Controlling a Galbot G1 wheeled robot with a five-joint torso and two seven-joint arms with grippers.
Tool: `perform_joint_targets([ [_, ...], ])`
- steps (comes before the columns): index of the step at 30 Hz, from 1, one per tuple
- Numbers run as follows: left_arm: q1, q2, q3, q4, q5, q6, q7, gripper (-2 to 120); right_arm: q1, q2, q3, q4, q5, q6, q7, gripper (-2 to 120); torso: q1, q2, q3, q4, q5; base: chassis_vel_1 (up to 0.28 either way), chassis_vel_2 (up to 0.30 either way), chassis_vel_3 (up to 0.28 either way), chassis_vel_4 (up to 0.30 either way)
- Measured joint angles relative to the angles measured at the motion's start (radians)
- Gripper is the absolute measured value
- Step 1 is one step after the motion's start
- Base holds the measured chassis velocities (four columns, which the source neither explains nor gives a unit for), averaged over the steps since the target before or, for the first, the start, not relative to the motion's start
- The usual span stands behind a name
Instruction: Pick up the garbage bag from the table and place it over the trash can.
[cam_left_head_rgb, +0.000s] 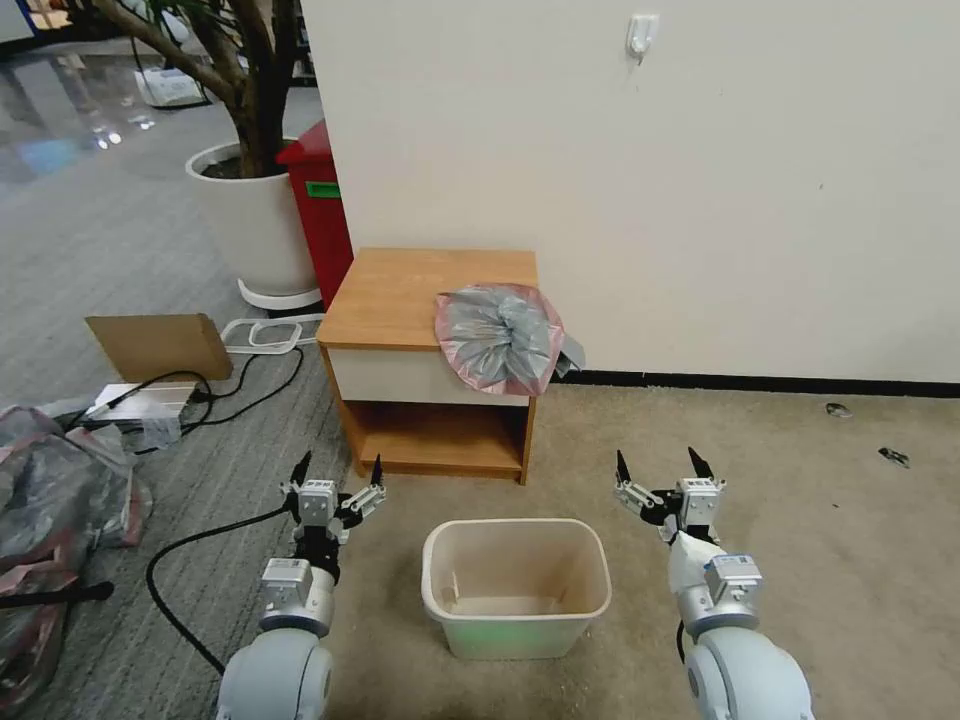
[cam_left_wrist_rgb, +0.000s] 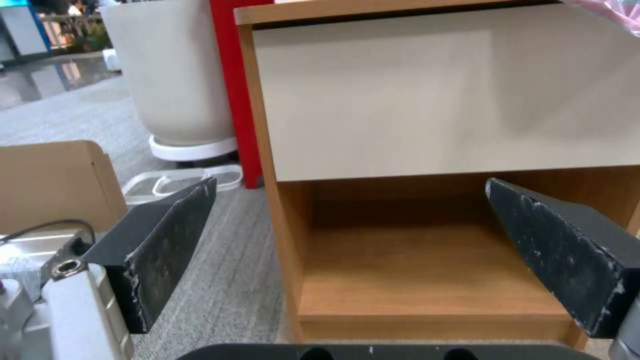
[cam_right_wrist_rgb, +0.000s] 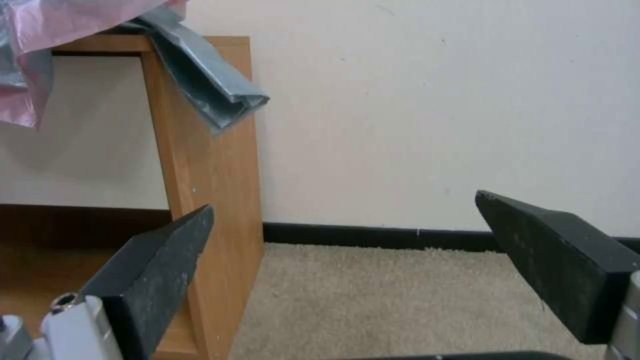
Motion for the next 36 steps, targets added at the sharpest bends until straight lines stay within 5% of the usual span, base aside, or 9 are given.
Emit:
perform_joint_targets([
  [36,0.011,0.011,-0.007,-0.024,-0.016,0.012,-0.004,100,-0.014,0.001,0.011,0.027,0.011,-0.004,0.002,100,0.0,0.0,0.0,0.0,0.0,0.0,0.0,0.0,0.0],
])
